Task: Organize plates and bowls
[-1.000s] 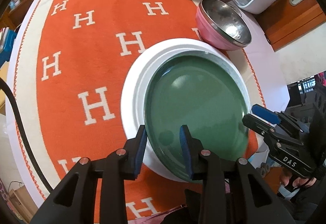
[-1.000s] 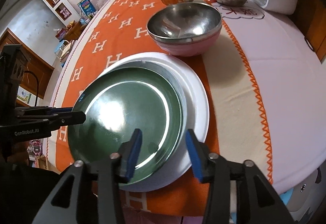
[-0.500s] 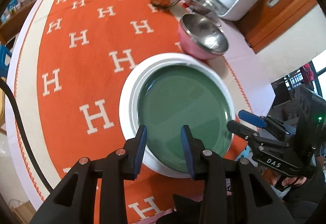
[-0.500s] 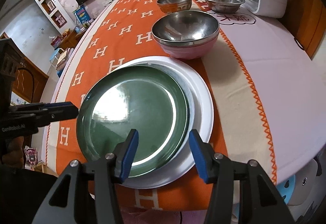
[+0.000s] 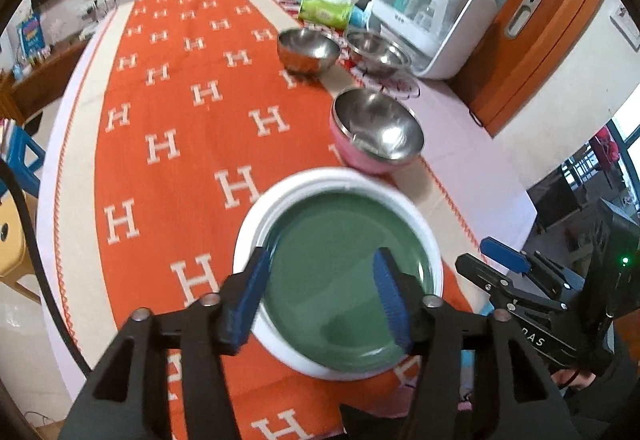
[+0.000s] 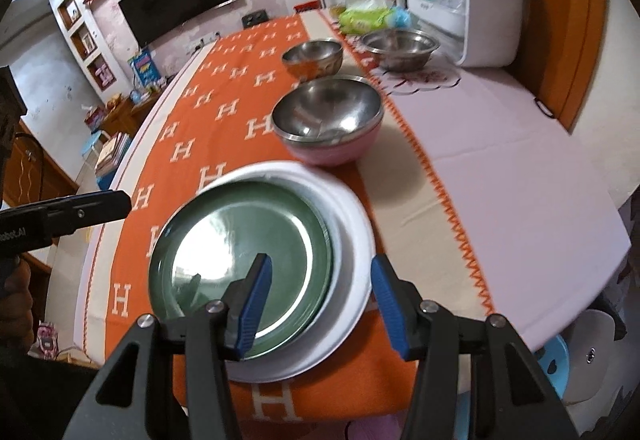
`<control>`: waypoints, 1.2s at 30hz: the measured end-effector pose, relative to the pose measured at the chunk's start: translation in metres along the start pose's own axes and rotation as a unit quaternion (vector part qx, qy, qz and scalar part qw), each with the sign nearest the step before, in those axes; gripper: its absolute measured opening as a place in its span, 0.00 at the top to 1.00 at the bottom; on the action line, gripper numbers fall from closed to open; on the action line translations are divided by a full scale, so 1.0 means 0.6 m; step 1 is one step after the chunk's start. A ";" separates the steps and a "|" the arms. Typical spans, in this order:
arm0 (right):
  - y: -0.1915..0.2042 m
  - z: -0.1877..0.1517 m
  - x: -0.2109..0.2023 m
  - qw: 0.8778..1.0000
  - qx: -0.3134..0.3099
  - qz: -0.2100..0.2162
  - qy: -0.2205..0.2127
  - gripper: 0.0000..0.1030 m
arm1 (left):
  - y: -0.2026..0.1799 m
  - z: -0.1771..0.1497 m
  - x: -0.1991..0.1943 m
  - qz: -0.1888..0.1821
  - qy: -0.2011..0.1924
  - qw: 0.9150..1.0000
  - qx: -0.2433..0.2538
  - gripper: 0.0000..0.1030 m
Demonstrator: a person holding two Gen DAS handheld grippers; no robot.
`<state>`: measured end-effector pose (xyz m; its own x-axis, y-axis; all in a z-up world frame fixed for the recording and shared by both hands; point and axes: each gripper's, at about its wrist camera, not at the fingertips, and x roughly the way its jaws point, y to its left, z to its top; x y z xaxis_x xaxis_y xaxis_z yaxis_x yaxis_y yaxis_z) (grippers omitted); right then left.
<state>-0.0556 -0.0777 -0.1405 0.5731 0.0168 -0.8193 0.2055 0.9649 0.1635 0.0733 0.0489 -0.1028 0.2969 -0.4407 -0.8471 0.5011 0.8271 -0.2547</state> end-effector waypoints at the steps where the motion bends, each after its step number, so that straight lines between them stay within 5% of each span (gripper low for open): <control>1: -0.005 0.004 -0.004 1.000 0.002 0.000 -0.005 0.50 | -0.008 0.004 -0.002 0.008 -0.006 1.000 0.001 0.40; 9: -0.046 0.057 -0.031 0.999 -0.003 0.016 -0.038 0.41 | -0.081 0.040 -0.005 0.017 -0.026 0.999 0.022 0.26; 36: -0.256 0.335 -0.051 0.987 -0.073 0.057 -0.130 0.34 | -0.257 0.286 0.070 0.074 -0.061 0.993 -0.073 0.19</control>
<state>0.0551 -0.2791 -0.0300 0.7736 0.0788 -0.6287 0.0217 0.9884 0.1506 0.1478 -0.1571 -0.0194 0.4598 -0.3424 -0.8193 0.3238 0.9238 -0.2043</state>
